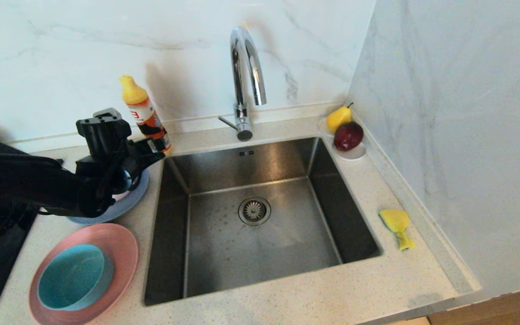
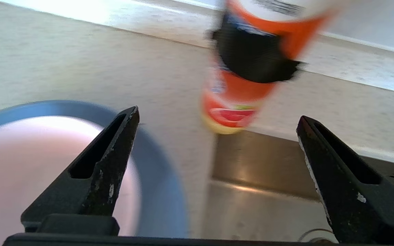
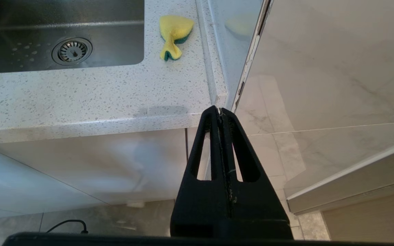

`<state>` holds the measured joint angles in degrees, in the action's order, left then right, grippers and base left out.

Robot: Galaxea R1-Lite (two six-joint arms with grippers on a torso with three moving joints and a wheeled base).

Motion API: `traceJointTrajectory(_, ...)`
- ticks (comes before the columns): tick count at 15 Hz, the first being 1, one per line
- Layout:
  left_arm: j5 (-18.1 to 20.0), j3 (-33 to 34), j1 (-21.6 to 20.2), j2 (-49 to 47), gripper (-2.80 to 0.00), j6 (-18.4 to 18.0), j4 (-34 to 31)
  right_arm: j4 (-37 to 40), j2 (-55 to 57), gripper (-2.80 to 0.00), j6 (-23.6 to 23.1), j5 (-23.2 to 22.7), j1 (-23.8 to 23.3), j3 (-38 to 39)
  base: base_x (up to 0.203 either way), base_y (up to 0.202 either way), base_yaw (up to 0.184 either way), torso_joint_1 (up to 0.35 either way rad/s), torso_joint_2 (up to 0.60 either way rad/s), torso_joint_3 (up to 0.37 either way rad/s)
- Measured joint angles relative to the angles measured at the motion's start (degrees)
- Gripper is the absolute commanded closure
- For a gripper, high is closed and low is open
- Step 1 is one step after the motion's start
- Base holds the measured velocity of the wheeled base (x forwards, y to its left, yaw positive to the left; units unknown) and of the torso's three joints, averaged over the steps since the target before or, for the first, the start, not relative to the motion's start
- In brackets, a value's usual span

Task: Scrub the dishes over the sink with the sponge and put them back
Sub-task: Grab the dish soap

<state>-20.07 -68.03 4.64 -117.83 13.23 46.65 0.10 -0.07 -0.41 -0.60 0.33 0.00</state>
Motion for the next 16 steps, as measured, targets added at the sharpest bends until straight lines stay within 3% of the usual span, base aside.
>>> traceJointTrajectory(7,-0.2,-7.7,1.0,-4.6,-2.80,-1.8,-0.2,0.0,0.0,0.00,0.0,0.0,0.0,0.0,0.000,0.000,0.000,0.000,0.00,0.000)
traceJointTrajectory(16,-3.2,-17.6,1.0,-11.0,-2.80,-4.0,0.0,0.0,0.0,0.00,0.0,0.0,0.0,0.0,0.000,0.000,0.000,0.000,0.00,0.000)
